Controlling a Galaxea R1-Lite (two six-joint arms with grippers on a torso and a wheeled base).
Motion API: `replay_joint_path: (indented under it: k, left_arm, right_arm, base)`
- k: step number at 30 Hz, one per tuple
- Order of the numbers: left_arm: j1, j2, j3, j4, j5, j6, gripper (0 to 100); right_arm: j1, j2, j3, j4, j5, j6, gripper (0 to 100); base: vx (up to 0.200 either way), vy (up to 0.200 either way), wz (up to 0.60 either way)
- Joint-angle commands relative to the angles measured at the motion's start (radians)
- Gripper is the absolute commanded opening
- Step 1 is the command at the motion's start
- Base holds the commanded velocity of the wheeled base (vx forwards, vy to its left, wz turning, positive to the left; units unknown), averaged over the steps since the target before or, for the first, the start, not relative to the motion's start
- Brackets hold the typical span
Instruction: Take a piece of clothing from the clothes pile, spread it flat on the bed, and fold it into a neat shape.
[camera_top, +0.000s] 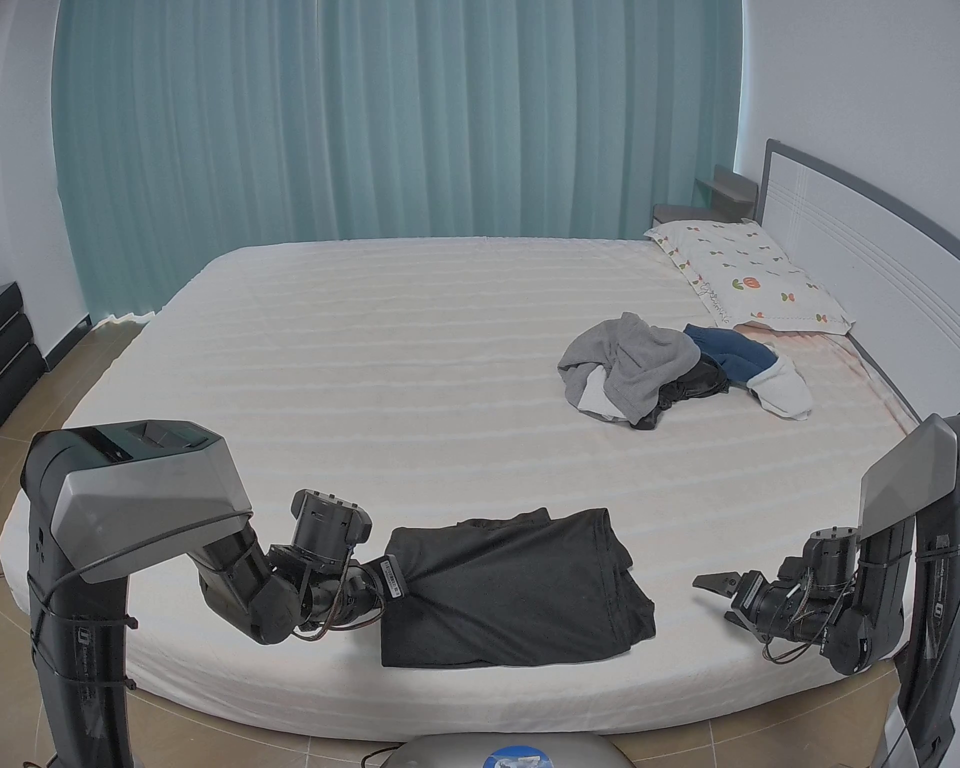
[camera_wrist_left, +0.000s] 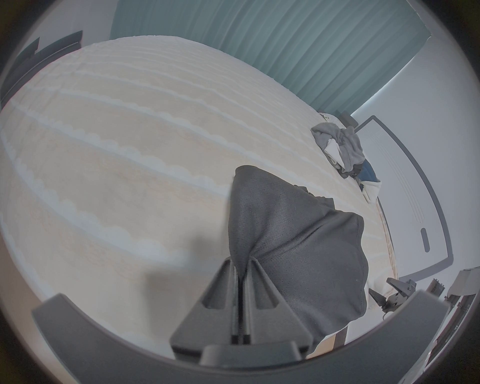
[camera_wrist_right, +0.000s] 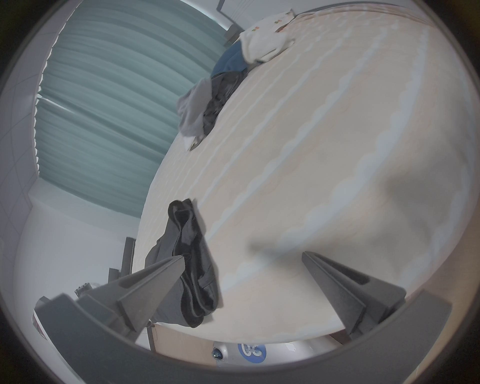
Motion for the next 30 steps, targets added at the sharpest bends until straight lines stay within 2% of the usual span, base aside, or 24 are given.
replay_joint_path:
  k: [1,7,30]
  left_arm:
    - [0.000,0.001,-0.003,0.000,-0.001,0.000,0]
    - [0.003,0.005,-0.009,0.000,-0.001,-0.002,0]
    - [0.004,0.007,-0.019,0.000,0.003,-0.011,0]
  right_arm:
    - [0.033,0.001,-0.006,-0.012,-0.017,0.002,100]
    - [0.065,-0.002,-0.004,-0.014,-0.022,0.005,100]
    - [0.085,-0.002,-0.018,-0.012,-0.020,0.004,100]
  base:
    - [0.000,0.200,0.00]
    - [0.000,0.200,0.00]
    - [0.000,0.200,0.00]
